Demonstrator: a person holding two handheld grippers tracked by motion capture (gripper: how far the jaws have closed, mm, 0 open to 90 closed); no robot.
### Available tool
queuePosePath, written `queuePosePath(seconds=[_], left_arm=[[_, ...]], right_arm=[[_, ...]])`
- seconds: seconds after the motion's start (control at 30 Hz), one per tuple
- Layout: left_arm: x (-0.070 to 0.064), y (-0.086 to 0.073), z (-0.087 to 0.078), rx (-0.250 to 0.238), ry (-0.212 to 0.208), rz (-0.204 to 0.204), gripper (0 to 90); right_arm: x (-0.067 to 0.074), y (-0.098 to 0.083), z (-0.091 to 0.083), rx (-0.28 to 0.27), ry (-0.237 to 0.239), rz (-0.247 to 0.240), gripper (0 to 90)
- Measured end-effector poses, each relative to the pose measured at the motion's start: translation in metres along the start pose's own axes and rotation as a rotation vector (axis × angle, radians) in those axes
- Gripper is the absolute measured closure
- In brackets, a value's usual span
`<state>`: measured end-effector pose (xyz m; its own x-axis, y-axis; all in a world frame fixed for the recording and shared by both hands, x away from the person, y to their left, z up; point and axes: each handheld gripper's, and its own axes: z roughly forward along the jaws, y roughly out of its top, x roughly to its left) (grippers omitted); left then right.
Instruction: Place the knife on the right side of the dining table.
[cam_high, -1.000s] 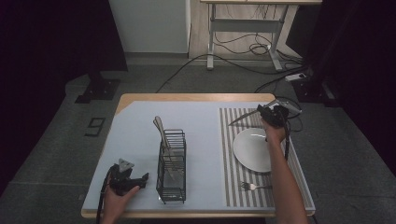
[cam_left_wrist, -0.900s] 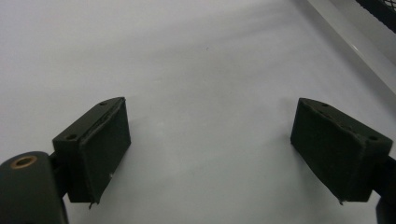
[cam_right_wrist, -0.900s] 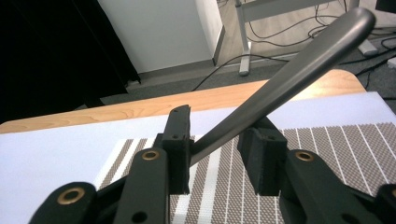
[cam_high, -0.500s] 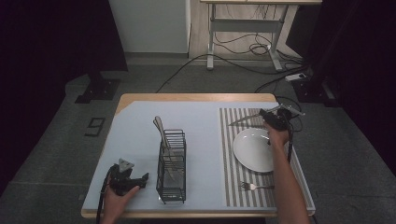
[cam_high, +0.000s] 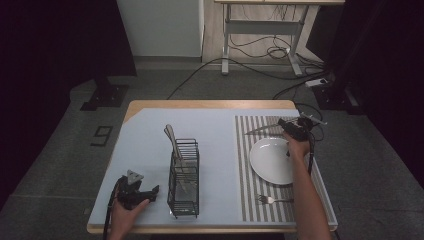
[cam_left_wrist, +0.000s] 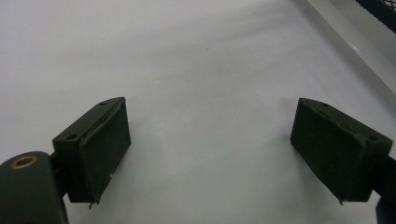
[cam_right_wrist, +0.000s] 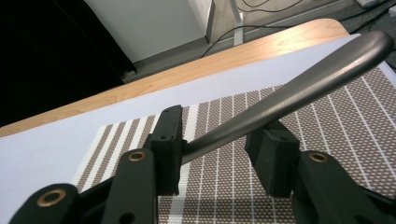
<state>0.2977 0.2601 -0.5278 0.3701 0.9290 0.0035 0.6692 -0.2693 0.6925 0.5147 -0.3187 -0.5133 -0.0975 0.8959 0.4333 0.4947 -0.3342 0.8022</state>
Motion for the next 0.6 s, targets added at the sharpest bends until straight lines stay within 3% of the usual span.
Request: queuePosePath(seconds=[0.6], left_arm=[[0.0000,0.0000,0.0001,-0.001,0.001,0.001,11.7]], right_arm=[[-0.0073,-0.0044,0.0050,0.041,-0.043,0.049,51.6]])
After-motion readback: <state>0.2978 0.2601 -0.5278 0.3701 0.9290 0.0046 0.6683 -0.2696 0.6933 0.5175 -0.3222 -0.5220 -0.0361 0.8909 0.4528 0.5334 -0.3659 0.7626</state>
